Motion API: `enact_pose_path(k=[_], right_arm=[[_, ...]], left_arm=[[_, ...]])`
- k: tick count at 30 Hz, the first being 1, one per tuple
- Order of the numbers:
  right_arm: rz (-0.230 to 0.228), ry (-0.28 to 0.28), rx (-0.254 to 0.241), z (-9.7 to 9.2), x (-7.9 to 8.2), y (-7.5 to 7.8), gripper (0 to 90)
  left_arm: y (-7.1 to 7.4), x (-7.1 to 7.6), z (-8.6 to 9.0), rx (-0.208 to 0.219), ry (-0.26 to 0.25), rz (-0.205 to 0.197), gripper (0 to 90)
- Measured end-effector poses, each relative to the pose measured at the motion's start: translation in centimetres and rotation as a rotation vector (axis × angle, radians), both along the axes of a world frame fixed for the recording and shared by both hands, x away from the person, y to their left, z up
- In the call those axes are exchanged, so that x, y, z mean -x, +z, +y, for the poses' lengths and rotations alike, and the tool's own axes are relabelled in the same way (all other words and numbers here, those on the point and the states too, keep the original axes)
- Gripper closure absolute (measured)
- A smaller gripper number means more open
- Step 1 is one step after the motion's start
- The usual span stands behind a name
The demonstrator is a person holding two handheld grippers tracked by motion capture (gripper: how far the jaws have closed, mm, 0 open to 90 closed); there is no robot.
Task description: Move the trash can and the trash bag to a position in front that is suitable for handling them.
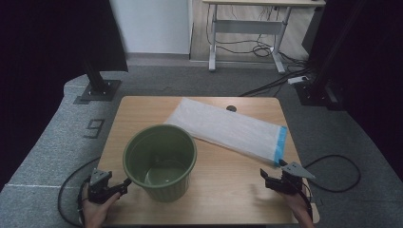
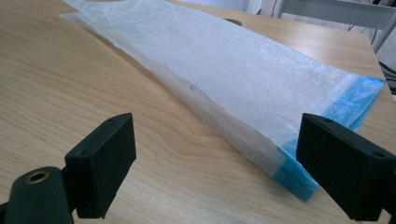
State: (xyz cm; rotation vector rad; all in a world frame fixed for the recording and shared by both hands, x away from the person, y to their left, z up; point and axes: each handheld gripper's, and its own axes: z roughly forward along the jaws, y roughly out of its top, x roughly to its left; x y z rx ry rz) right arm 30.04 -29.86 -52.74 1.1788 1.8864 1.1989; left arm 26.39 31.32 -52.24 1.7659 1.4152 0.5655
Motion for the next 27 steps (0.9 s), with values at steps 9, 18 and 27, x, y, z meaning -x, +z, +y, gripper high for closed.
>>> enact_pose_path(k=[9,18,27], right_arm=[[-0.014,0.030,0.005,0.2,0.1,-0.1,11.9],[-0.021,0.061,-0.007,0.3,0.1,0.1,12.0],[-0.011,0.064,-0.001,0.3,0.0,-0.1,12.0]], left_arm=[[0.9,2.0,0.0,-0.023,-0.120,-0.039,8.0],[2.1,3.6,-1.4,-0.054,-0.280,-0.077,7.6],[2.7,3.7,-3.7,-0.064,-0.439,-0.094,7.9]])
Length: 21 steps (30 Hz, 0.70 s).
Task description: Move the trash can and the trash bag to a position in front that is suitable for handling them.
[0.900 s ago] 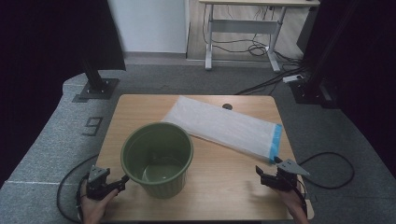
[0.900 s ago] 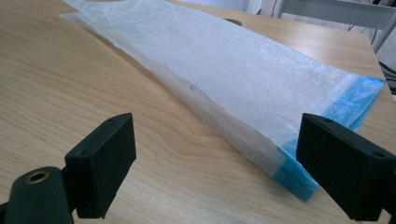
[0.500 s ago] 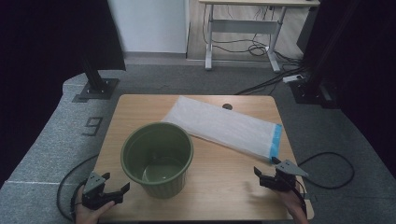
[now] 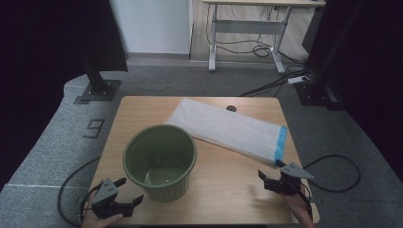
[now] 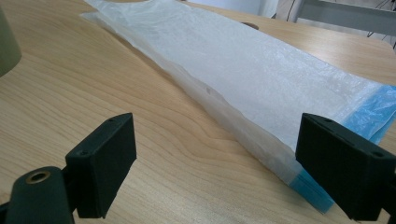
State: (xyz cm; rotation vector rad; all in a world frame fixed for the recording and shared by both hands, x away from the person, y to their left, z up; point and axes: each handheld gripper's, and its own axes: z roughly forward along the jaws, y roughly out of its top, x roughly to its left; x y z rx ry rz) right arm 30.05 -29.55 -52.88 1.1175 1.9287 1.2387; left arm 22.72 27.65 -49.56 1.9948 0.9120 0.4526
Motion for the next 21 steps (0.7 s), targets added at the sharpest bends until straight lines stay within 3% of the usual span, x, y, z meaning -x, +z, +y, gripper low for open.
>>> enact_pose_path(k=[7,21], right_arm=[[-0.001,0.003,0.004,0.0,0.3,0.0,12.1],[0.005,0.036,-0.020,0.1,0.6,0.1,12.2]], left_arm=[[0.6,-1.1,-2.4,-0.067,-0.070,-0.020,5.7],[0.9,-3.8,-5.0,-0.038,-0.126,-0.031,8.1]])
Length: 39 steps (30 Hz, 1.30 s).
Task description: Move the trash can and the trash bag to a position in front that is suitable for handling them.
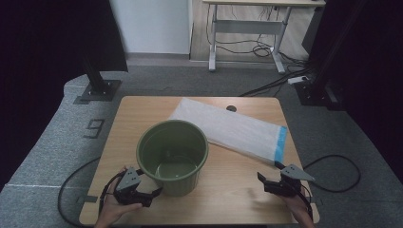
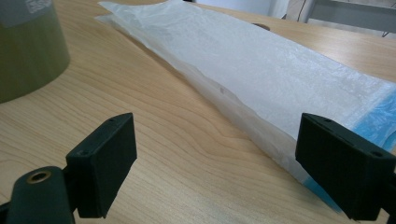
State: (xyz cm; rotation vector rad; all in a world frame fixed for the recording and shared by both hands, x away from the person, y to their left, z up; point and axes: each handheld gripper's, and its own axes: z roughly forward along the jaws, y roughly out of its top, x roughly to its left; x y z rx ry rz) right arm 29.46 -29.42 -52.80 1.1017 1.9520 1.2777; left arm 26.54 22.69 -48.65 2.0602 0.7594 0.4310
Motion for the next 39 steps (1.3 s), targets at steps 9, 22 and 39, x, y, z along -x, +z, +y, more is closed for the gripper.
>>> enact_pose_path(k=[9,22,39], right_arm=[[0.004,0.000,0.006,0.2,0.1,-0.1,12.6],[-0.004,0.007,0.000,0.2,0.5,0.0,12.9],[-0.006,-0.011,-0.004,0.0,1.0,0.0,13.0]], left_arm=[[0.1,-1.4,-1.6,-0.003,-0.017,-0.005,9.5],[0.8,-4.4,-5.2,-0.025,-0.037,0.004,10.4],[0.6,-5.8,-6.9,0.005,-0.015,0.000,11.9]])
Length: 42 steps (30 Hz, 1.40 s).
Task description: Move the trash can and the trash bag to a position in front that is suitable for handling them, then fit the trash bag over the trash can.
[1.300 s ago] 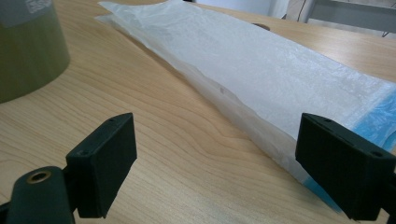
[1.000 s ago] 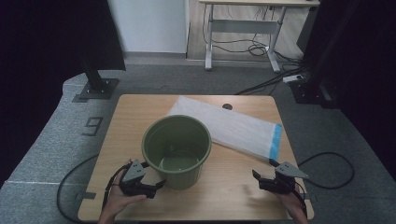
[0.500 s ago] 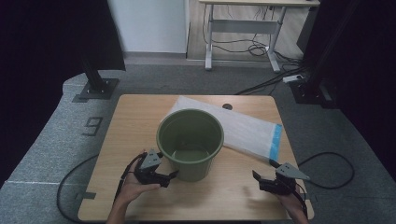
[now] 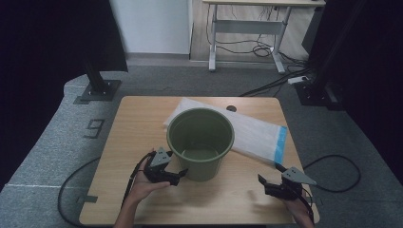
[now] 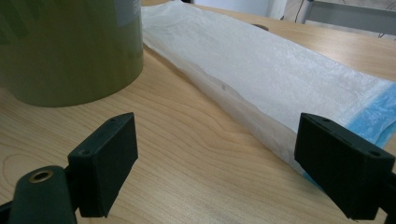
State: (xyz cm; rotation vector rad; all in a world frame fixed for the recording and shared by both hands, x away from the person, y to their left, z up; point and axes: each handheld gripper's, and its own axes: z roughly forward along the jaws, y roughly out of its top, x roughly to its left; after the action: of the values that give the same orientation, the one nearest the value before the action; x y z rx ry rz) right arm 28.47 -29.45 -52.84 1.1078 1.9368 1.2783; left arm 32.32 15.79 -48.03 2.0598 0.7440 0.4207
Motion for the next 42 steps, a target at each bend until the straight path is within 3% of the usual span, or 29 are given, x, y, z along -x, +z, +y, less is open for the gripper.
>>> enact_pose_path(k=[2,9,12,18,22,25,32,36,37,42], right_arm=[[0.002,-0.001,0.007,0.0,0.0,0.0,13.0],[-0.009,-0.002,0.023,-0.2,0.4,0.1,13.0],[-0.016,-0.004,0.017,-0.2,0.5,0.3,13.0],[-0.004,0.005,0.036,0.0,0.3,0.0,13.1],[0.012,-0.006,0.063,0.4,0.2,0.0,12.6],[0.007,-0.022,0.073,0.6,0.2,0.2,12.8],[0.071,-0.041,0.124,1.6,-2.9,0.0,12.9],[0.087,-0.022,0.151,3.6,-5.9,0.4,13.2],[0.087,-0.022,0.151,3.6,-5.9,0.4,13.2],[0.125,-0.006,0.198,5.8,-9.3,0.1,14.4]], left_arm=[[-0.4,0.2,0.7,-0.020,0.030,-0.003,13.6],[-0.4,0.9,3.1,-0.004,0.088,0.010,14.0],[-0.6,1.7,4.2,-0.045,0.124,0.007,13.9],[-1.3,2.4,6.3,-0.047,0.156,0.035,14.0],[-1.2,2.3,6.9,-0.014,0.178,0.035,14.0],[-1.2,2.3,7.1,-0.020,0.182,0.034,14.0],[-1.8,2.8,7.7,-0.032,0.202,0.054,14.1],[-2.2,3.2,8.0,-0.063,0.225,0.061,14.2],[-2.3,3.3,8.1,-0.061,0.228,0.063,14.2],[-2.8,3.4,8.4,-0.055,0.245,0.082,14.4]])
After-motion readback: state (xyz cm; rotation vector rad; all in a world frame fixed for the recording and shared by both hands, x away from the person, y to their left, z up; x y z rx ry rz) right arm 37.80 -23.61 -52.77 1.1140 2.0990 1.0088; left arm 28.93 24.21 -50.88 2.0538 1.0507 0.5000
